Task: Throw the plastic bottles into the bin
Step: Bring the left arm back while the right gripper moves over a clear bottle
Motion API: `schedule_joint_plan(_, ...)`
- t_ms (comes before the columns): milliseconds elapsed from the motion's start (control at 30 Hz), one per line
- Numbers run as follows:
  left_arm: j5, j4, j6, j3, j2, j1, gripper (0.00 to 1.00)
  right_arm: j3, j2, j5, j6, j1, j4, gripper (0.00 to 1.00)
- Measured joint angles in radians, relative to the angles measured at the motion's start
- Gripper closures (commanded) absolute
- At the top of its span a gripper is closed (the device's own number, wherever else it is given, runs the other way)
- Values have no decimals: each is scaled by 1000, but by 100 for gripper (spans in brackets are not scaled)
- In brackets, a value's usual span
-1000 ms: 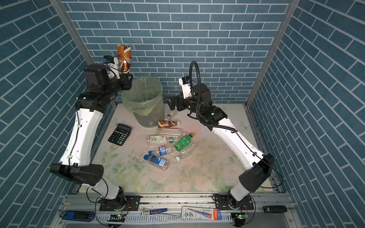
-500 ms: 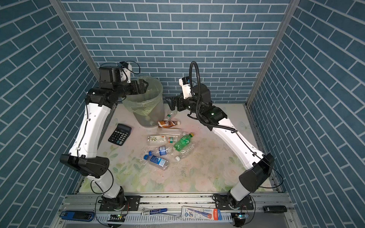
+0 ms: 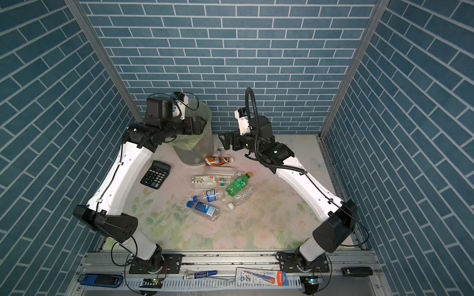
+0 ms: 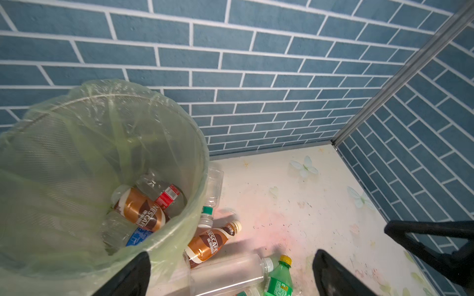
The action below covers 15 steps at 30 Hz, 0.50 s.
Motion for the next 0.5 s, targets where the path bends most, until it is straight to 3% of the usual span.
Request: schedule_joint_plan(500,-49,92,-156,-515,-276,-167,1,-363,-247,118,80,-16,-79,1)
